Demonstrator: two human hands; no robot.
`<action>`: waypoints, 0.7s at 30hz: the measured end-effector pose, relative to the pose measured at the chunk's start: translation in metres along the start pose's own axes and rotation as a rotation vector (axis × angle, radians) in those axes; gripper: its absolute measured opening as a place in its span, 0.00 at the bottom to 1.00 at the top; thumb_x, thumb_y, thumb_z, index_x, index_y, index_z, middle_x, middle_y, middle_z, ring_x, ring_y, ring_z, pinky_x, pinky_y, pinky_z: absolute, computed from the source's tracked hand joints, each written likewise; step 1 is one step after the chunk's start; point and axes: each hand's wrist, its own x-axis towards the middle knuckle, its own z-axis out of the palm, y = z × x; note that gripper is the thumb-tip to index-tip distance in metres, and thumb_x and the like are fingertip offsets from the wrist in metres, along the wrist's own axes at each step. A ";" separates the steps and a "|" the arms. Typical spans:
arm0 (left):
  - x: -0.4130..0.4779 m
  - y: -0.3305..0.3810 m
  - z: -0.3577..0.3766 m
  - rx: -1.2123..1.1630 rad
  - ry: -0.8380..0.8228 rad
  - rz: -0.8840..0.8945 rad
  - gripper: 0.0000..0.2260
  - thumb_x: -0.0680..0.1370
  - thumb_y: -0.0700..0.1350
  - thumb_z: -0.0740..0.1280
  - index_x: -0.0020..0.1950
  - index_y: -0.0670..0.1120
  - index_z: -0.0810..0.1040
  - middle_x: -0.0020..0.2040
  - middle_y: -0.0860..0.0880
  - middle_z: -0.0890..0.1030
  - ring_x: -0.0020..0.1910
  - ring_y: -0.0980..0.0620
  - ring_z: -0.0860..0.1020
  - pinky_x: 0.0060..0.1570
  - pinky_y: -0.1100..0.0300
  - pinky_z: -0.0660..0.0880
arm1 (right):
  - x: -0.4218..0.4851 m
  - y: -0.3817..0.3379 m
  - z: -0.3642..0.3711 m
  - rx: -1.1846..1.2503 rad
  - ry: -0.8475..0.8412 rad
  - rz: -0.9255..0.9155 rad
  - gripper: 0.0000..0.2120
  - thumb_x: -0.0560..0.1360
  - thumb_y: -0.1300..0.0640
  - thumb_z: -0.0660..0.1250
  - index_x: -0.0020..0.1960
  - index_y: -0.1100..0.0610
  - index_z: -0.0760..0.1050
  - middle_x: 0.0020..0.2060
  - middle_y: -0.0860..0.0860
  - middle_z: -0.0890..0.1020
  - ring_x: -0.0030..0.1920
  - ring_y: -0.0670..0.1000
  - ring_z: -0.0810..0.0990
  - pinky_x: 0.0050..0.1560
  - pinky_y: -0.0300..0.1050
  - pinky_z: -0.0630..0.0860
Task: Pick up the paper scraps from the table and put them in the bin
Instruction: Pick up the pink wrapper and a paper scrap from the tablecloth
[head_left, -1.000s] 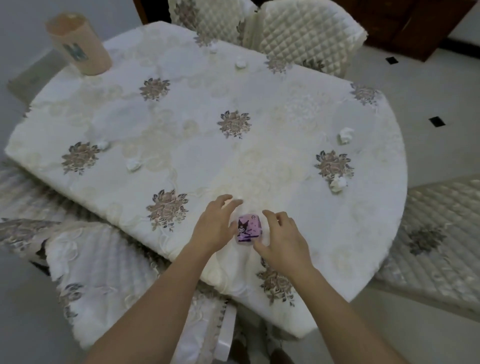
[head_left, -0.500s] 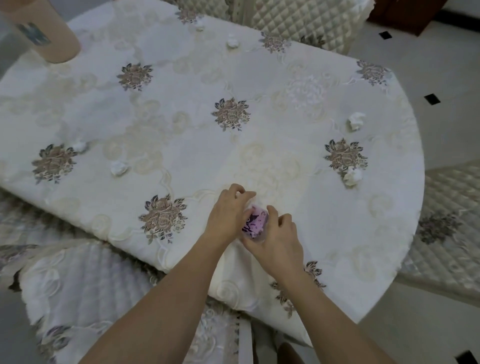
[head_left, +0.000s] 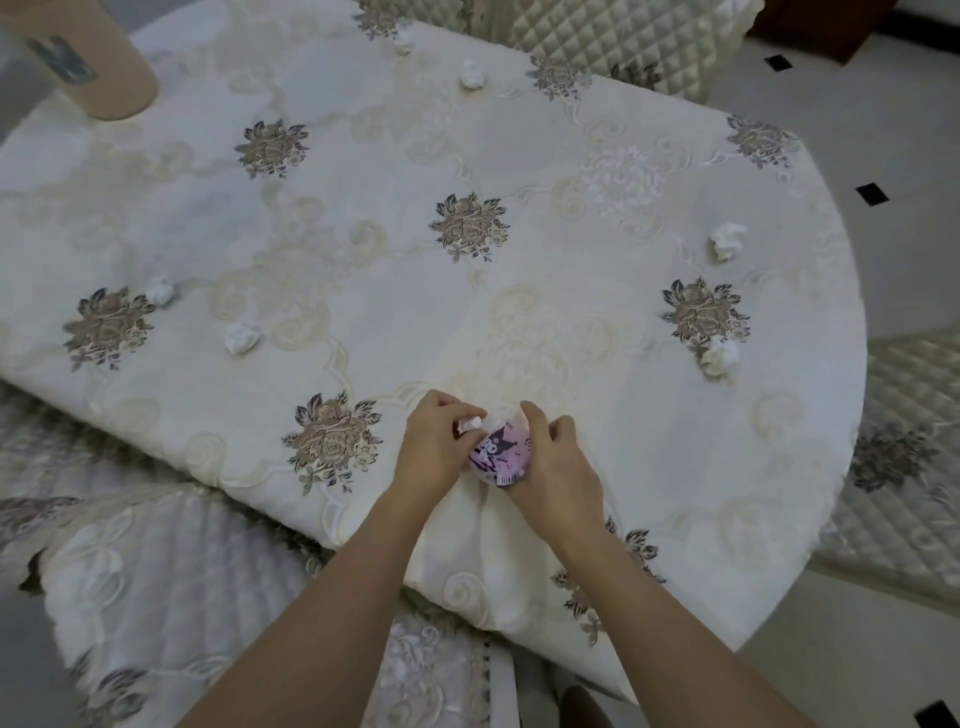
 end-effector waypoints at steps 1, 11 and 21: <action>-0.002 -0.001 -0.002 -0.003 0.001 0.001 0.12 0.73 0.40 0.74 0.56 0.47 0.84 0.50 0.50 0.74 0.49 0.54 0.74 0.47 0.73 0.68 | 0.000 0.002 -0.002 0.016 -0.009 -0.008 0.38 0.69 0.38 0.73 0.74 0.44 0.61 0.58 0.50 0.67 0.49 0.52 0.76 0.39 0.52 0.80; -0.014 -0.001 -0.019 -0.019 -0.008 -0.012 0.12 0.76 0.45 0.72 0.59 0.49 0.79 0.49 0.48 0.82 0.49 0.52 0.80 0.52 0.61 0.74 | 0.006 0.015 0.001 -0.017 0.056 -0.417 0.25 0.63 0.55 0.81 0.60 0.47 0.82 0.64 0.53 0.78 0.59 0.57 0.78 0.44 0.47 0.78; -0.037 -0.003 -0.036 -0.172 0.038 -0.007 0.06 0.75 0.43 0.74 0.47 0.53 0.81 0.43 0.53 0.82 0.41 0.58 0.80 0.42 0.68 0.75 | 0.002 0.015 -0.006 0.138 0.070 -0.382 0.04 0.72 0.56 0.76 0.47 0.53 0.84 0.49 0.47 0.83 0.51 0.52 0.78 0.42 0.43 0.76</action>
